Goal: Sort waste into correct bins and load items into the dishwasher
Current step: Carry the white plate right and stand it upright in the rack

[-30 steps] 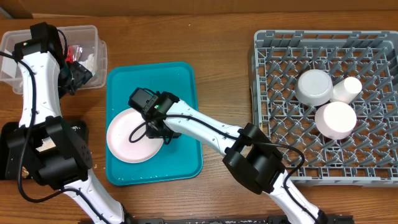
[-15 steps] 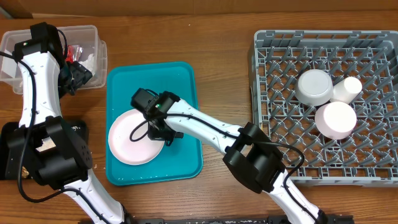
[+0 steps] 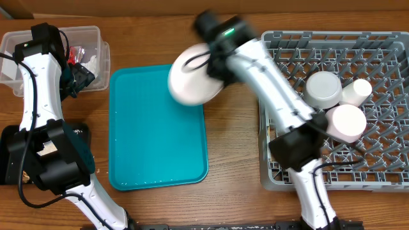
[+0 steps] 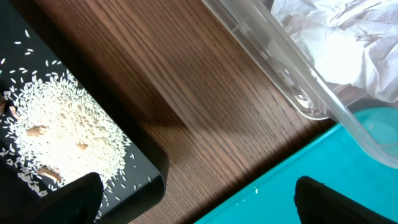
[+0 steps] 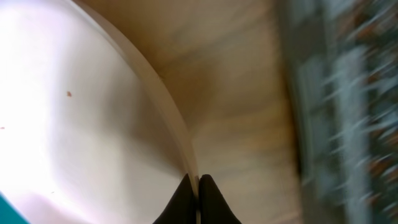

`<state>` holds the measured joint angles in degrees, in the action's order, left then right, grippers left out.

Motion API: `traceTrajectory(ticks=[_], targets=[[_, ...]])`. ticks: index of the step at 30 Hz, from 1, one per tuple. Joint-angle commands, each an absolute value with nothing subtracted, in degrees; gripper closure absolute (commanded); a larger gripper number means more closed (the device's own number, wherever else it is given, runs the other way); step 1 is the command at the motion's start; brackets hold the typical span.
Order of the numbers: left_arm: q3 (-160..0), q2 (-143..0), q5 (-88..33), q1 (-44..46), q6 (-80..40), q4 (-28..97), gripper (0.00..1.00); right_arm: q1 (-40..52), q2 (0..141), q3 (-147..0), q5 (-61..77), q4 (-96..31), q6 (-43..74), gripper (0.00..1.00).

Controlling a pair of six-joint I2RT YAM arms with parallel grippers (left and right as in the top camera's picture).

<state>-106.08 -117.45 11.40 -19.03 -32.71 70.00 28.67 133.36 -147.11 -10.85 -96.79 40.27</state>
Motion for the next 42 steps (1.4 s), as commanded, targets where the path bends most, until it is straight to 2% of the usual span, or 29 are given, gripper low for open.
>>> traceTrajectory(ticks=[1,8,15,21,27,42], targets=[[-105.9,-117.5,11.8,-19.2,-33.5,70.0,0.00,22.5,127.8,-149.3,-16.0,-97.1,30.9,0.96],[-105.9,-117.5,11.7,-19.2,-33.5,70.0,0.00,7.5,126.6,-149.3,-22.7,-97.1,29.9,0.96],[-105.9,-117.5,11.7,-19.2,-33.5,70.0,0.00,0.4,124.9,-149.3,-23.9,-97.1,28.6,0.96],[-105.9,-117.5,11.8,-19.2,-33.5,70.0,0.00,0.1,123.9,-148.7,-28.1,-97.1,29.1,0.96],[-105.9,-117.5,11.8,-19.2,-33.5,70.0,0.00,0.7,123.9,-141.8,-33.7,-97.1,33.1,0.96],[-105.9,-117.5,11.7,-19.2,-33.5,70.0,0.00,4.4,123.9,-138.0,-34.4,-97.1,34.5,0.96]])
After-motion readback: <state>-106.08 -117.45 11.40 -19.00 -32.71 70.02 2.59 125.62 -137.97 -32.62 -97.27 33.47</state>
